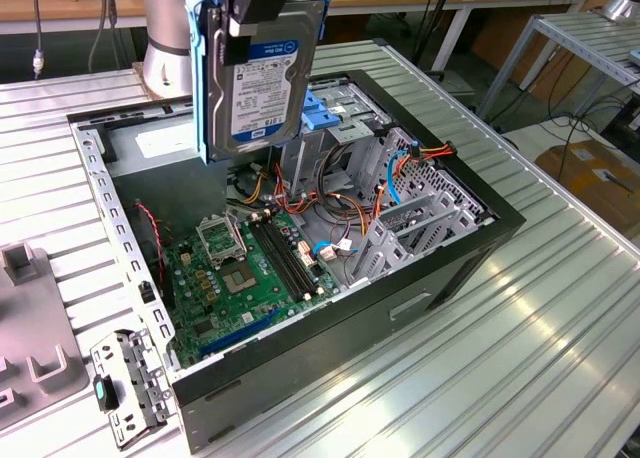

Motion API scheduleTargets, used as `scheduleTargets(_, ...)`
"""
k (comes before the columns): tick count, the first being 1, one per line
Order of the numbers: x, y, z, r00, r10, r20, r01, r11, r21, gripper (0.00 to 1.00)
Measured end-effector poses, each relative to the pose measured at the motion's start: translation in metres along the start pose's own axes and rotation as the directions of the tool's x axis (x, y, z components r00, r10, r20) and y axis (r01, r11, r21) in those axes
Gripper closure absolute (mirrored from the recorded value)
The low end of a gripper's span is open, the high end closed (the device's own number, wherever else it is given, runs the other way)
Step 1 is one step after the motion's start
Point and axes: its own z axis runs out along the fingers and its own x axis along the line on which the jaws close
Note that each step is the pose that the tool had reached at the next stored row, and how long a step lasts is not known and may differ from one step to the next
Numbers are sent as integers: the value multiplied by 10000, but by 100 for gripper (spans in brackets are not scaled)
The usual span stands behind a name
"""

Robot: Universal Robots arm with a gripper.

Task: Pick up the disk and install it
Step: 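Insert the disk into the insertion slot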

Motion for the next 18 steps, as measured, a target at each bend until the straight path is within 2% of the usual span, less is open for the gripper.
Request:
scheduleTargets(10,220,5,-1,10000,0,0,0,10000,0,63)
scheduleTargets(14,243,-5,1,10000,0,0,0,10000,1,63)
scheduleTargets(18,250,-72,-1,10000,0,-1,0,10000,0,63)
